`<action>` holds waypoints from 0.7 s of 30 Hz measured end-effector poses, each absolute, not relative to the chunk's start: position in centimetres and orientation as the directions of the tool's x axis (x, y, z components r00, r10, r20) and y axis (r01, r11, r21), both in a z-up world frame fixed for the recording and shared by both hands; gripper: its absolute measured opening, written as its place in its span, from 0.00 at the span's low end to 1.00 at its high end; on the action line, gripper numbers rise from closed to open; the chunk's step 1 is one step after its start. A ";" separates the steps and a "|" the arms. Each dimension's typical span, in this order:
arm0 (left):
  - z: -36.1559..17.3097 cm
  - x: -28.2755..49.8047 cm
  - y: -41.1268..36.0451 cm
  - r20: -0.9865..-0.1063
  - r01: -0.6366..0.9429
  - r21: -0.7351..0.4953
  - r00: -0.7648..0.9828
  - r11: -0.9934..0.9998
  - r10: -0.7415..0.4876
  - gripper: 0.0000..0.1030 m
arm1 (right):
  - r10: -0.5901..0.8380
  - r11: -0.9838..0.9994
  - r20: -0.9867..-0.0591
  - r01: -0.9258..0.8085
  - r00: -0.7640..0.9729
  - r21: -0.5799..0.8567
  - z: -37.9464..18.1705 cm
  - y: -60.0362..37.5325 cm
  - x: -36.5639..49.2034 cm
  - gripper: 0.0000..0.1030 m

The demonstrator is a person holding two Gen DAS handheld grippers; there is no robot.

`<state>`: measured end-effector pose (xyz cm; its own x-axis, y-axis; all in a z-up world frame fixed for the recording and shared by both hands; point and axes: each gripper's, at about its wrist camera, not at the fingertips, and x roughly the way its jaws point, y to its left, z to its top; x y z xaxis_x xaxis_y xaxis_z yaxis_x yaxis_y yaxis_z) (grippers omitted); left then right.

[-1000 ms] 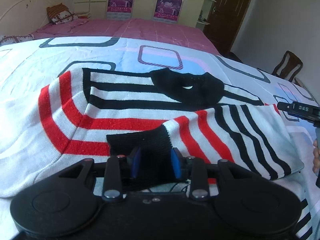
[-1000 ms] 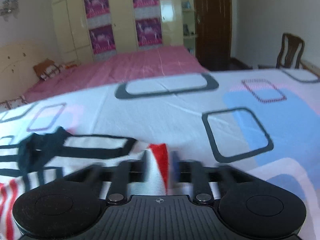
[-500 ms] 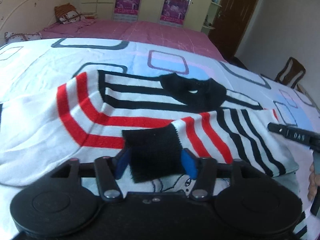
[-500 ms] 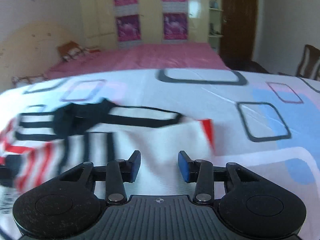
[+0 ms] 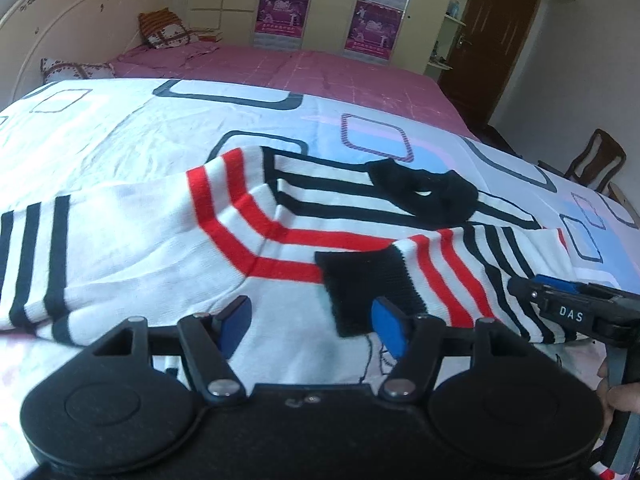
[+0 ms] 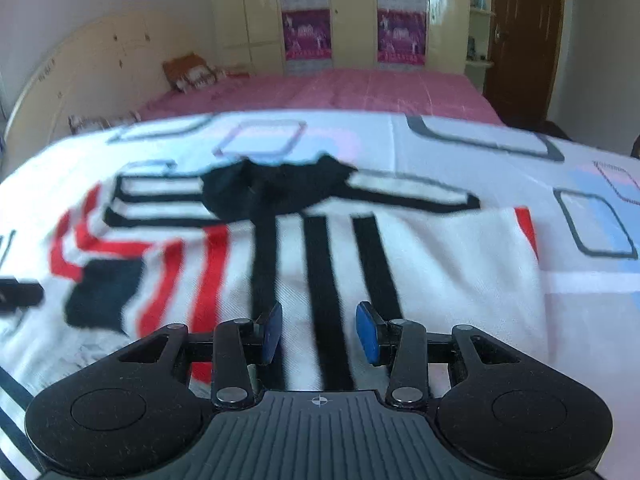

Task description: Fold small clothes

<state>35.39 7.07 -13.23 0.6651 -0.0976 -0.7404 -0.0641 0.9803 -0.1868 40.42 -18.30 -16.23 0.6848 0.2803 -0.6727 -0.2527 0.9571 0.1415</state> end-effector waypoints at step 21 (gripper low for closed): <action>-13.5 29.8 21.5 -0.760 -0.336 -0.203 0.646 0.920 0.068 0.72 | 0.370 0.917 -0.677 -0.367 0.636 0.156 -15.9 -8.2 40.1 0.40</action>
<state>29.83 21.53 -13.46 0.6461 0.0681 -0.7602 -0.3360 0.9197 -0.2032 40.06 -8.20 -15.88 0.6362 0.3699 -0.6770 -0.3674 0.9169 0.1558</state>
